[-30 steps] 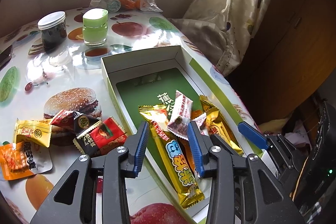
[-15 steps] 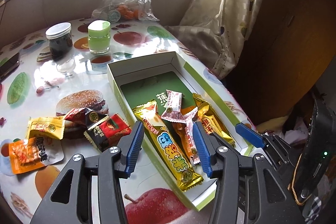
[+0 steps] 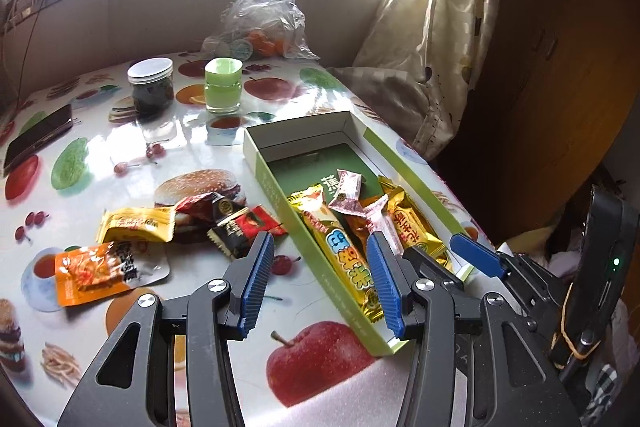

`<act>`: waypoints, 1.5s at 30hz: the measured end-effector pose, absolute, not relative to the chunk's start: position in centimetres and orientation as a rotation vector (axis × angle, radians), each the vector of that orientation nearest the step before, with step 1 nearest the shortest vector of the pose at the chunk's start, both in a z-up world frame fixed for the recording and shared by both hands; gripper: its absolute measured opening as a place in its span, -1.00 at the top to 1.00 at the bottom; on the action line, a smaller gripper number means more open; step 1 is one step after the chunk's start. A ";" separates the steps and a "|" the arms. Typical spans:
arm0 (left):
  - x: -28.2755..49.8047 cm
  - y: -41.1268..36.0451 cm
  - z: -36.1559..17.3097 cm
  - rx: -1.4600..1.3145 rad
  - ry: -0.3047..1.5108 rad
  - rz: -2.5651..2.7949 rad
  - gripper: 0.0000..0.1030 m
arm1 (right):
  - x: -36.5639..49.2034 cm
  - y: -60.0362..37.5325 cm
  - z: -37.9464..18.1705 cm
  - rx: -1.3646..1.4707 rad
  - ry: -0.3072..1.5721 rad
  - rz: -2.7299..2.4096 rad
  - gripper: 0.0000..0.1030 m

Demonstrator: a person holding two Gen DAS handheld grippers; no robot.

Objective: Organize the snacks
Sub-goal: 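Open both tools and withdraw them from the green box, then move the left tool to the orange pouch while the right tool approaches the red candy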

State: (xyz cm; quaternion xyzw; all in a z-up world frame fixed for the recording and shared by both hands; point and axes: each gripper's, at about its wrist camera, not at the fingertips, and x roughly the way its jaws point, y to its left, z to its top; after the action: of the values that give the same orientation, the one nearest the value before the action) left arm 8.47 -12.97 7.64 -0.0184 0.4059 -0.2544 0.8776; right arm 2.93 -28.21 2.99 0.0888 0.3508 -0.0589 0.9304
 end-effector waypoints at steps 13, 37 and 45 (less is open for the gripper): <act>6.9 -8.7 7.4 -0.038 0.829 -0.422 0.03 | 3.0 -25.0 4.0 0.174 0.702 -0.037 -0.05; 9.2 1.4 4.7 -0.134 0.884 -0.257 0.03 | 7.8 -18.0 4.1 0.047 0.741 0.166 -0.05; 11.8 1.7 3.0 -0.062 0.920 -0.255 0.03 | 10.5 -16.0 2.7 -0.026 0.792 0.201 -0.05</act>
State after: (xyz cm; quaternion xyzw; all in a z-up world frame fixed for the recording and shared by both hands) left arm 11.77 1.71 2.96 -0.0299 0.4428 -0.1226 0.8877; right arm 10.53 -16.00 2.71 -0.0128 0.3852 0.0979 0.9175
